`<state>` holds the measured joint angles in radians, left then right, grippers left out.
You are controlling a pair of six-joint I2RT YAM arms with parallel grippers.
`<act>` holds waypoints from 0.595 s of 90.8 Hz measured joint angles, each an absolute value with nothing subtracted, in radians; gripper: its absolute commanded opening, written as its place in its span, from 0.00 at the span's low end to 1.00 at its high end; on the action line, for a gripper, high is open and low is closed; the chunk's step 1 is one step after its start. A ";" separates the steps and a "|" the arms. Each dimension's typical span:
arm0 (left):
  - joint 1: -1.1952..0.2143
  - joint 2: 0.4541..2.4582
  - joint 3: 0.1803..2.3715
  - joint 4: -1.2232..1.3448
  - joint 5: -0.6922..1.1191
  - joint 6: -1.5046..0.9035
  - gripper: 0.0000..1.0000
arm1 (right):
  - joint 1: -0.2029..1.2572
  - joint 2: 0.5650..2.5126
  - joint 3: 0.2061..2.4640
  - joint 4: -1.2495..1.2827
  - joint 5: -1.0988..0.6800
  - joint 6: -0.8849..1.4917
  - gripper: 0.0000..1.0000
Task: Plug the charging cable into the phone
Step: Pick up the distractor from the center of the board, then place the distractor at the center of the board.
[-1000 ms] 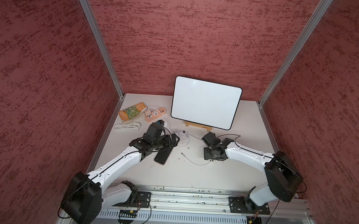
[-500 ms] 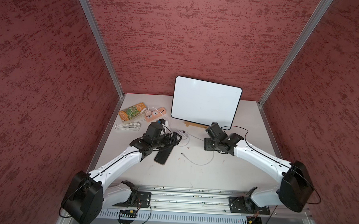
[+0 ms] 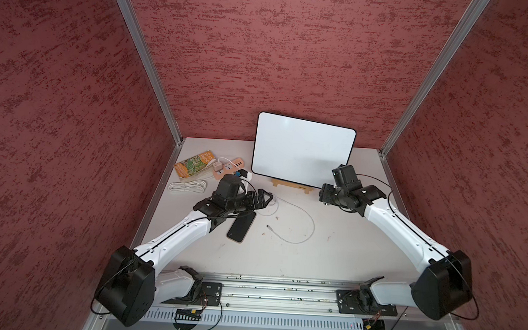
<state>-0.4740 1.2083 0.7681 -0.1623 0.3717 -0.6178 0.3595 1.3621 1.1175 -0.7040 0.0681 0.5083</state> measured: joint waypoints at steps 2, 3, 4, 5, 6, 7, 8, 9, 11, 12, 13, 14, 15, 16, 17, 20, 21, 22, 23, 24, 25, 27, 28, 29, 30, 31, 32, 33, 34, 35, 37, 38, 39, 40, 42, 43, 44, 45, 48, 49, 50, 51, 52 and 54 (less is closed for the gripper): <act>-0.474 1.210 0.772 -0.163 0.375 -0.620 1.00 | 0.342 1.361 1.118 -0.703 0.059 0.508 0.39; -0.474 1.210 0.774 -0.163 0.376 -0.620 1.00 | 0.334 1.361 1.118 -0.702 0.055 0.508 0.38; -0.474 1.211 0.776 -0.164 0.378 -0.620 1.00 | 0.324 1.361 1.118 -0.702 0.052 0.508 0.39; -0.474 1.213 0.778 -0.164 0.380 -0.621 1.00 | 0.313 1.361 1.118 -0.702 0.046 0.508 0.39; -0.474 1.213 0.779 -0.164 0.382 -0.622 1.00 | 0.305 1.361 1.118 -0.701 0.042 0.508 0.38; -0.474 1.214 0.781 -0.164 0.383 -0.622 1.00 | 0.296 1.361 1.118 -0.701 0.039 0.508 0.38; -0.474 1.214 0.781 -0.164 0.384 -0.623 1.00 | 0.288 1.361 1.118 -0.701 0.035 0.508 0.38; -0.474 1.214 0.782 -0.164 0.385 -0.624 1.00 | 0.281 1.361 1.118 -0.700 0.031 0.508 0.38; -0.474 1.214 0.783 -0.164 0.386 -0.625 1.00 | 0.262 1.361 1.118 -0.700 0.025 0.508 0.38; -0.474 1.214 0.783 -0.164 0.387 -0.625 1.00 | 0.256 1.361 1.118 -0.700 0.022 0.508 0.38; -0.474 1.214 0.783 -0.165 0.388 -0.626 1.00 | 0.248 1.361 1.118 -0.700 0.019 0.508 0.38; -0.474 1.214 0.783 -0.165 0.388 -0.627 1.00 | 0.241 1.361 1.118 -0.700 0.017 0.508 0.38; -0.474 1.214 0.783 -0.165 0.389 -0.629 1.00 | 0.233 1.361 1.118 -0.699 0.014 0.508 0.38; -0.474 1.214 0.783 -0.166 0.389 -0.630 1.00 | 0.226 1.361 1.118 -0.699 0.011 0.508 0.38; -0.474 1.214 0.783 -0.167 0.389 -0.631 1.00 | 0.218 1.361 1.118 -0.699 0.008 0.508 0.38; -0.475 1.214 0.783 -0.168 0.389 -0.633 1.00 | 0.196 1.361 1.117 -0.698 -0.002 0.508 0.38; -0.475 1.214 0.782 -0.170 0.389 -0.633 1.00 | 0.190 1.361 1.117 -0.698 -0.004 0.508 0.38; -0.476 1.213 0.782 -0.171 0.389 -0.634 1.00 | 0.183 1.361 1.116 -0.697 -0.006 0.508 0.38; -0.476 1.213 0.782 -0.171 0.389 -0.635 1.00 | 0.177 1.361 1.115 -0.695 -0.009 0.508 0.38; -0.476 1.212 0.782 -0.172 0.389 -0.635 1.00 | 0.171 1.361 1.114 -0.694 -0.012 0.508 0.38; -0.476 1.212 0.782 -0.173 0.389 -0.636 1.00 | 0.163 1.361 1.111 -0.691 -0.015 0.508 0.38; -0.476 1.211 0.782 -0.175 0.389 -0.636 1.00 | 0.151 1.361 1.107 -0.686 -0.019 0.508 0.38; -0.476 1.211 0.782 -0.176 0.389 -0.636 1.00 | 0.145 1.361 1.105 -0.683 -0.020 0.508 0.38; -0.476 1.210 0.782 -0.177 0.389 -0.636 1.00 | 0.139 1.361 1.102 -0.680 -0.023 0.508 0.38; -0.476 1.210 0.782 -0.178 0.390 -0.636 1.00 | 0.134 1.361 1.099 -0.678 -0.023 0.508 0.38; -0.476 1.209 0.782 -0.179 0.390 -0.636 1.00 | 0.125 1.361 1.095 -0.677 -0.026 0.508 0.38; -0.476 1.209 0.782 -0.179 0.391 -0.636 1.00 | 0.120 1.361 1.091 -0.675 -0.027 0.508 0.38; -0.476 1.208 0.782 -0.181 0.392 -0.636 1.00 | 0.114 1.361 1.088 -0.673 -0.028 0.508 0.38; -0.476 1.208 0.782 -0.183 0.392 -0.636 1.00 | 0.107 1.361 1.084 -0.672 -0.030 0.508 0.38; -0.476 1.208 0.782 -0.183 0.392 -0.636 1.00 | 0.101 1.361 1.080 -0.672 -0.031 0.508 0.38; -0.476 1.206 0.782 -0.185 0.392 -0.635 1.00 | 0.085 1.361 1.072 -0.671 -0.034 0.509 0.38; -0.476 1.206 0.782 -0.186 0.392 -0.635 1.00 | 0.079 1.361 1.069 -0.670 -0.035 0.509 0.38; -0.476 1.206 0.782 -0.187 0.393 -0.635 1.00 | 0.073 1.361 1.066 -0.670 -0.036 0.508 0.38; -0.476 1.205 0.782 -0.187 0.393 -0.635 1.00 | 0.067 1.362 1.063 -0.670 -0.037 0.509 0.38; -0.476 1.205 0.782 -0.188 0.392 -0.633 1.00 | 0.053 1.363 1.058 -0.671 -0.039 0.509 0.38; -0.476 1.204 0.782 -0.189 0.393 -0.632 1.00 | 0.047 1.364 1.056 -0.671 -0.040 0.509 0.38; -0.476 1.204 0.782 -0.189 0.393 -0.632 1.00 | 0.041 1.365 1.055 -0.671 -0.040 0.509 0.38; -0.476 1.203 0.782 -0.189 0.393 -0.631 1.00 | 0.036 1.366 1.053 -0.671 -0.041 0.509 0.38; -0.476 1.203 0.782 -0.189 0.393 -0.628 1.00 | 0.019 1.372 1.051 -0.670 -0.042 0.509 0.38; -0.476 1.203 0.782 -0.189 0.393 -0.627 1.00 | 0.014 1.374 1.051 -0.670 -0.042 0.509 0.38; -0.476 1.203 0.782 -0.189 0.393 -0.625 1.00 | 0.010 1.375 1.051 -0.670 -0.042 0.510 0.38; -0.476 1.203 0.782 -0.190 0.393 -0.623 1.00 | 0.006 1.378 1.051 -0.670 -0.042 0.510 0.38; -0.476 1.203 0.782 -0.190 0.393 -0.622 1.00 | 0.002 1.380 1.051 -0.670 -0.042 0.511 0.38; -0.476 1.203 0.782 -0.191 0.393 -0.619 1.00 | -0.005 1.384 1.051 -0.669 -0.042 0.513 0.38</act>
<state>-0.4759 1.2034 0.7822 -0.1905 0.3935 -0.6186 -0.0051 1.3842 1.0512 -0.6689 -0.0422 0.5125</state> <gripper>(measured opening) 0.997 0.654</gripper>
